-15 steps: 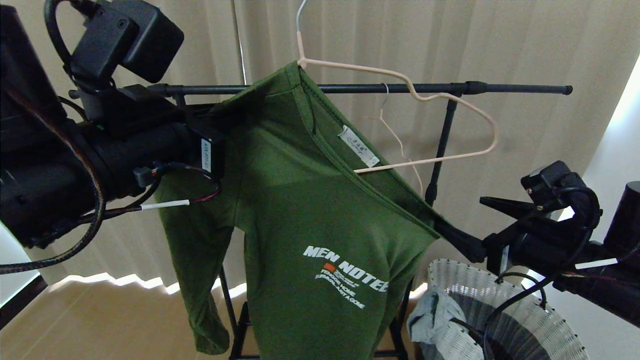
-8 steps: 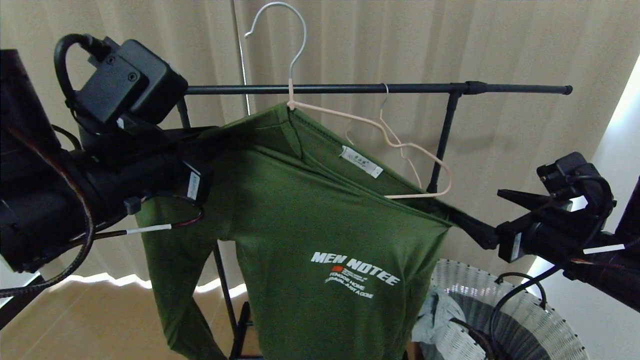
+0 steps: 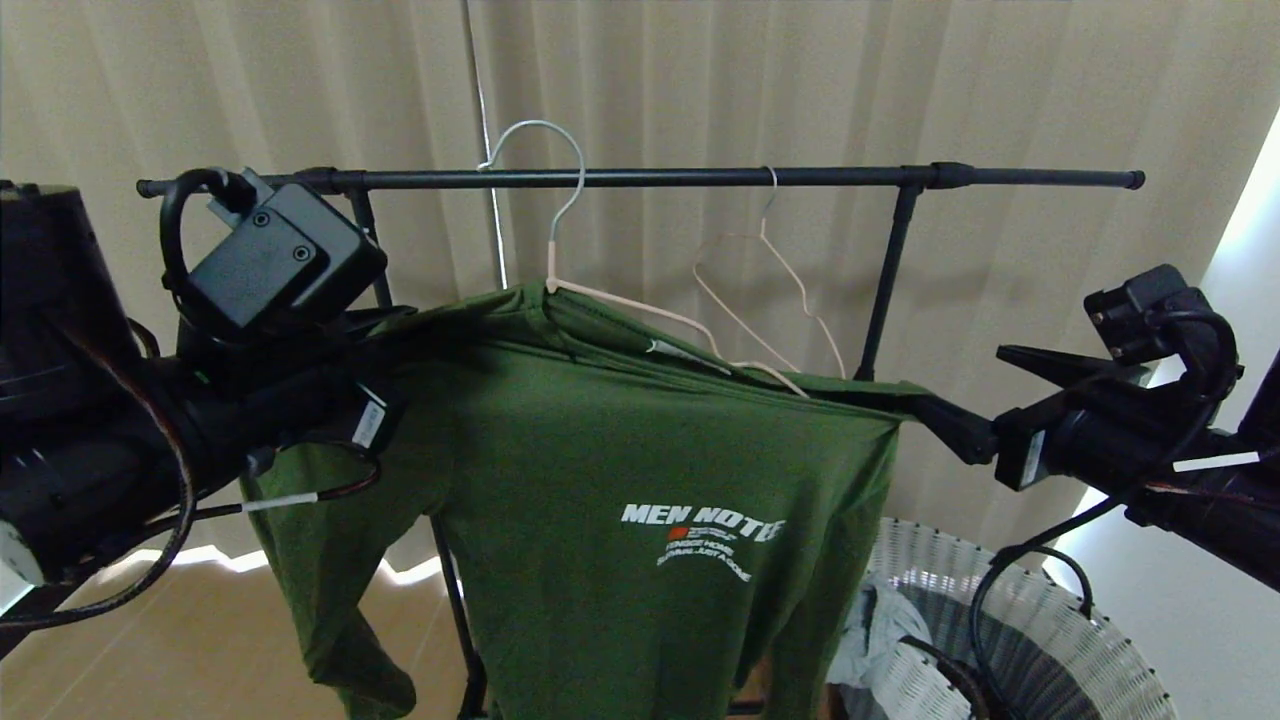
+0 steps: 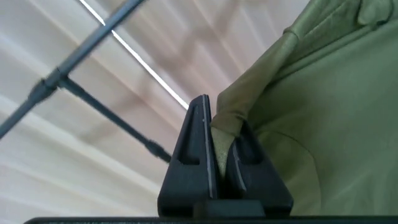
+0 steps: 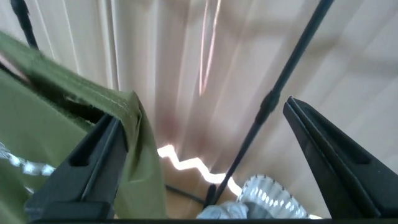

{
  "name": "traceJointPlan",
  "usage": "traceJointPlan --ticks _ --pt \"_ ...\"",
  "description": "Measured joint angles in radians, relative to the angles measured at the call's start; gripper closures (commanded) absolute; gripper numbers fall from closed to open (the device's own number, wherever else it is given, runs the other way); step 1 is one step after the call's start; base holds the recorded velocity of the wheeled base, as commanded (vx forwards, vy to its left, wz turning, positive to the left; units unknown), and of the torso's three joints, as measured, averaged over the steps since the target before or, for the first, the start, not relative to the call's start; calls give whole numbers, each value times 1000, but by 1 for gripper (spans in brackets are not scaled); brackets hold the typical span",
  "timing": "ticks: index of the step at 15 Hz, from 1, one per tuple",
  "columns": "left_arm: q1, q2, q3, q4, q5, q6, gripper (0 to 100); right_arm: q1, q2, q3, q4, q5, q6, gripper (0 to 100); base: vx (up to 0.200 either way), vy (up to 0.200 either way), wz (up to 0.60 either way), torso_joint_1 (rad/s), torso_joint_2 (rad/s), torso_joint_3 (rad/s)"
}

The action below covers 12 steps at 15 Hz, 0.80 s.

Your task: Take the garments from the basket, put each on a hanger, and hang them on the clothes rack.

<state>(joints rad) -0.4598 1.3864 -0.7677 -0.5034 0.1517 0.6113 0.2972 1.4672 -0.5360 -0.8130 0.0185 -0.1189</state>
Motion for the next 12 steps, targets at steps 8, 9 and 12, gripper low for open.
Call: traceJointPlan --ticks 8,9,12 --pt "-9 29 25 -5 99 1 100 258 -24 -160 201 -1 -50 0 0 0 0 0 0 0" --pt "-9 33 23 -7 101 -5 100 270 -24 -168 204 -2 -81 0 0 0 0 0 0 0" --pt "-11 40 20 -7 169 -30 100 283 -28 -176 212 -1 -128 0 0 0 0 0 0 0"
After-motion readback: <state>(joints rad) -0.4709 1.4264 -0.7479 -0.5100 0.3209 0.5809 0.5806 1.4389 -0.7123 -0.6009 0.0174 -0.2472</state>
